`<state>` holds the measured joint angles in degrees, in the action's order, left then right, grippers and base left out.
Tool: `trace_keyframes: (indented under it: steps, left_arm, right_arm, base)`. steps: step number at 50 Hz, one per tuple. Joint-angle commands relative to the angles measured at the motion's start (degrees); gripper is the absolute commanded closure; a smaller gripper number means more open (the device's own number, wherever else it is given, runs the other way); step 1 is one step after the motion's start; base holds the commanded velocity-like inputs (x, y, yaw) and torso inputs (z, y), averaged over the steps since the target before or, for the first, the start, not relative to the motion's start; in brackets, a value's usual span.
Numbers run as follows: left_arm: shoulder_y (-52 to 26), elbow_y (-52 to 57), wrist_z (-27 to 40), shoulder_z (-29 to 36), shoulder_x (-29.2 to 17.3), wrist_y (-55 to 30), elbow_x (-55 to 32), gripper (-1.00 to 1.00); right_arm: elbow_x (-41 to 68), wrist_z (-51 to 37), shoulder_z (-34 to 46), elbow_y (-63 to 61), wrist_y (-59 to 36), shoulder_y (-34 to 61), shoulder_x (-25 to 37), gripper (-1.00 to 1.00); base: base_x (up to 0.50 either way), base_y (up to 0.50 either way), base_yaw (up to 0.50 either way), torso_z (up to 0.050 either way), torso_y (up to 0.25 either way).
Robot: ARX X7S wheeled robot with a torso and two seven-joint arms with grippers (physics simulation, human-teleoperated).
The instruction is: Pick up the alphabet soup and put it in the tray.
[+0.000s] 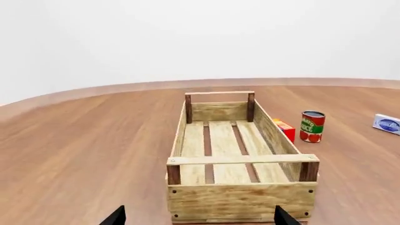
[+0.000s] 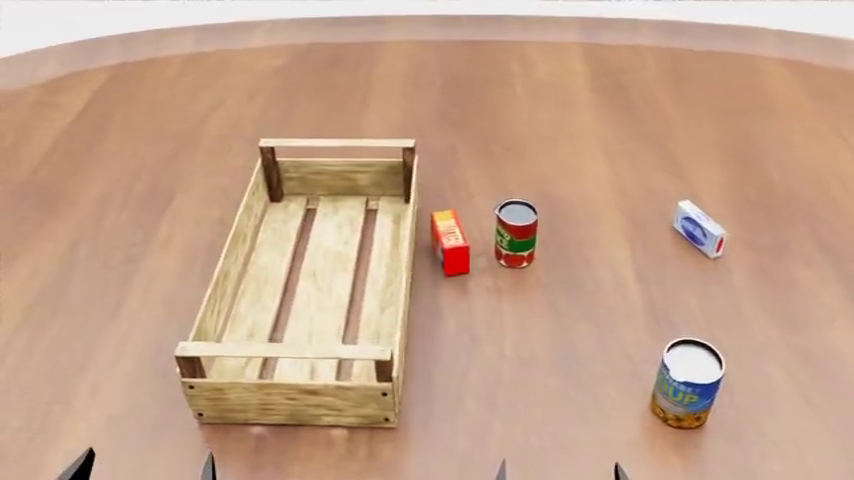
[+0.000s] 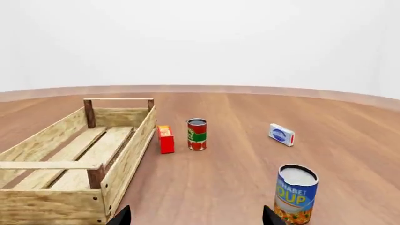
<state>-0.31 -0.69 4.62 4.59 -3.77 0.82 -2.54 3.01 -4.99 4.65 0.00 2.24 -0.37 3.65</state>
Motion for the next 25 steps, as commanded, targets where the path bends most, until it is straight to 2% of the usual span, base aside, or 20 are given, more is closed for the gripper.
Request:
trace_keyframes:
  steps: [1,8,25]
  left_arm:
    - [-0.2,0.0,1.0,1.1,-0.9,0.1,-0.9,-1.00]
    - [-0.3,-0.3,1.4,1.6,-1.3,0.1,-1.3,-1.00]
    - [-0.6,-1.0,2.6,2.9,-2.3,0.5,-2.3,-1.00]
  right_arm:
    - [1.2,-0.9,1.0,0.0,0.3,0.1,0.9,-1.00]
    - [1.8,-1.3,1.3,0.2,0.4,0.2,1.2,-1.00]
    - [2.8,-2.4,2.6,0.7,0.9,0.4,2.3,-1.00]
  base:
    - [0.50,0.34,0.00,0.000,0.000]
    - [0.50,0.31,0.00,0.000,0.000]
    - [0.50,0.16,0.00,0.000,0.000]
